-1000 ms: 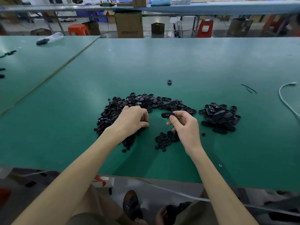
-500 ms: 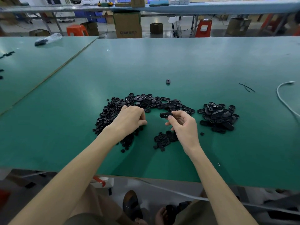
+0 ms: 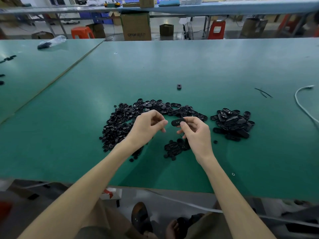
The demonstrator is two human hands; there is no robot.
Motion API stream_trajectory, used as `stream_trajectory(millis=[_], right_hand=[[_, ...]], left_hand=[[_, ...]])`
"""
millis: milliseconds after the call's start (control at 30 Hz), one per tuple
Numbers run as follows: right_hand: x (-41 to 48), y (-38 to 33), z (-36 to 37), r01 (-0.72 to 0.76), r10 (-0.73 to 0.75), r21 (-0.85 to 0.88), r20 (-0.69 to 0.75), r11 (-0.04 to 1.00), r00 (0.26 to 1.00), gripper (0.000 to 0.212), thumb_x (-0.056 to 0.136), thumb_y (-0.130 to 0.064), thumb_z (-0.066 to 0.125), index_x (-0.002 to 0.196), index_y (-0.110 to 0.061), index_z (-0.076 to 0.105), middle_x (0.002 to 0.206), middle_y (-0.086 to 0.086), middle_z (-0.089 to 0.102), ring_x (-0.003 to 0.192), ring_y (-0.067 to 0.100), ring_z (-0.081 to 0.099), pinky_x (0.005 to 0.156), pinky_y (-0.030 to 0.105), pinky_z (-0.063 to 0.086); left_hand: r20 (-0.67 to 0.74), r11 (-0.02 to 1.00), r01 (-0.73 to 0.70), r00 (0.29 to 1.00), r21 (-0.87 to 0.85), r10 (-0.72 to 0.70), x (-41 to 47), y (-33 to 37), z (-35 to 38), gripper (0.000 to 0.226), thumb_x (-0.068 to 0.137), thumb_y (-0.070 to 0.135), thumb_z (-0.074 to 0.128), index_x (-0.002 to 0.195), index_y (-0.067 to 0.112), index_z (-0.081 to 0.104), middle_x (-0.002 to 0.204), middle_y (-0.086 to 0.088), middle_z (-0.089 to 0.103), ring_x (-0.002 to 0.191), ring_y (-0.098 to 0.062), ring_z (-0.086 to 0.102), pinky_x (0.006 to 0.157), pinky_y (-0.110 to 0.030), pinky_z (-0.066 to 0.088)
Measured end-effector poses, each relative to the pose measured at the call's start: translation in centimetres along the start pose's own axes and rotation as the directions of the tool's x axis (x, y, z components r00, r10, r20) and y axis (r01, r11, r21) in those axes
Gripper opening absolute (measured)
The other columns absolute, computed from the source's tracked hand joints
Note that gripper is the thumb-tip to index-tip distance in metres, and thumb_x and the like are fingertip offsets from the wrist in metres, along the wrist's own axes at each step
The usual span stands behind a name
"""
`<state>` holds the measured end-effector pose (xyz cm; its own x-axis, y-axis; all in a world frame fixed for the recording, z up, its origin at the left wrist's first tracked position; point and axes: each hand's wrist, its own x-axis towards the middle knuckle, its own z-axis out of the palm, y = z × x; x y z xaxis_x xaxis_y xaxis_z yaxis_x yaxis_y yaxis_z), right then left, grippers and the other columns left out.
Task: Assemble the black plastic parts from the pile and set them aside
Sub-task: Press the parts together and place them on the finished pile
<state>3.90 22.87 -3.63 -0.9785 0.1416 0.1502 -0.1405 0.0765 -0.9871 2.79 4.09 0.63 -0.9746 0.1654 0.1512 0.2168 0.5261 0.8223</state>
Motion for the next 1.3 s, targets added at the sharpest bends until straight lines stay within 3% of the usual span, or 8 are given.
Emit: stream_trajectory(millis=[133,200,333,700,967,1033,1167,1300], right_hand=[[0.1,0.0,0.0,0.001,-0.001,-0.002,-0.021,1.000,1.000,0.009,0.101,-0.010,0.065,0.103,-0.018,0.069,0.093,-0.002,0.079,0.071,0.016,0.075,0.059,0.024,0.053],[0.1,0.0,-0.1,0.003,-0.003,-0.001,-0.032,1.000,0.999,0.011,0.101,-0.009,0.065,0.106,-0.017,0.069,0.092,-0.001,0.078,0.071,0.016,0.075,0.059,0.024,0.054],[0.1,0.1,-0.1,0.017,-0.017,0.003,-0.035,1.000,0.999,0.016,0.100,-0.009,0.065,0.108,-0.023,0.069,0.088,-0.003,0.077,0.071,0.014,0.075,0.059,0.023,0.055],[0.0,0.0,-0.1,0.017,-0.017,0.002,-0.040,1.000,0.999,0.019,0.101,-0.011,0.063,0.110,-0.025,0.074,0.089,-0.006,0.078,0.068,0.012,0.071,0.062,0.026,0.055],[0.0,-0.3,-0.2,0.040,-0.043,-0.037,-0.069,0.999,0.997,0.029,0.100,-0.009,0.059,0.108,-0.032,0.076,0.087,-0.006,0.075,0.079,0.011,0.073,0.080,0.037,0.058],[-0.1,-0.3,-0.2,0.036,-0.039,-0.040,-0.072,0.999,0.997,0.027,0.101,-0.009,0.059,0.110,-0.029,0.075,0.089,-0.006,0.077,0.082,0.011,0.075,0.078,0.037,0.059],[-0.2,-0.4,-0.1,0.016,-0.010,0.078,-0.073,0.997,0.997,0.024,0.105,-0.005,0.053,0.114,-0.019,0.070,0.092,-0.003,0.077,0.083,0.021,0.080,0.060,0.030,0.061],[-0.2,-0.4,0.0,0.025,-0.020,0.079,-0.070,0.997,0.997,0.026,0.104,-0.003,0.053,0.114,-0.021,0.068,0.096,0.004,0.073,0.082,0.021,0.080,0.062,0.029,0.061]], left_hand=[[-0.040,0.892,0.093,0.992,-0.443,-0.123,-0.2,-0.2,1.8,0.010,0.100,0.009,0.066,0.105,0.000,0.064,0.092,-0.010,0.079,0.078,-0.015,0.075,0.063,-0.019,0.050],[-0.057,0.847,0.105,0.986,-0.522,-0.157,-0.2,-0.3,2.5,0.012,0.100,0.004,0.064,0.112,0.001,0.066,0.093,-0.011,0.079,0.076,-0.013,0.074,0.064,-0.020,0.051],[-0.098,0.887,0.065,0.988,-0.457,-0.123,-0.1,-0.6,3.6,0.017,0.102,0.002,0.061,0.106,0.010,0.075,0.092,-0.007,0.079,0.081,-0.012,0.074,0.069,-0.020,0.054],[-0.163,0.871,0.025,0.979,-0.490,-0.119,-0.9,-1.5,4.4,0.014,0.101,0.008,0.064,0.107,0.012,0.076,0.093,-0.002,0.078,0.083,-0.014,0.075,0.073,-0.021,0.056],[-0.165,0.873,0.005,0.981,-0.487,-0.098,-1.0,-1.6,4.5,0.012,0.100,0.005,0.065,0.104,0.012,0.074,0.095,-0.003,0.079,0.085,-0.020,0.077,0.069,-0.020,0.055],[-0.172,0.889,0.004,0.981,-0.458,-0.093,-1.0,-1.7,4.6,0.014,0.100,0.004,0.064,0.103,0.013,0.074,0.093,-0.002,0.078,0.083,-0.017,0.077,0.068,-0.020,0.054],[-0.177,0.943,0.004,0.982,-0.334,-0.067,-0.9,-1.7,4.9,0.018,0.101,0.004,0.059,0.103,0.015,0.073,0.090,-0.001,0.076,0.076,-0.011,0.072,0.067,-0.022,0.054],[-0.177,0.947,-0.003,0.983,-0.321,-0.057,-0.8,-1.6,4.9,0.016,0.101,0.003,0.060,0.103,0.013,0.073,0.092,-0.001,0.076,0.079,-0.014,0.074,0.069,-0.025,0.056]])
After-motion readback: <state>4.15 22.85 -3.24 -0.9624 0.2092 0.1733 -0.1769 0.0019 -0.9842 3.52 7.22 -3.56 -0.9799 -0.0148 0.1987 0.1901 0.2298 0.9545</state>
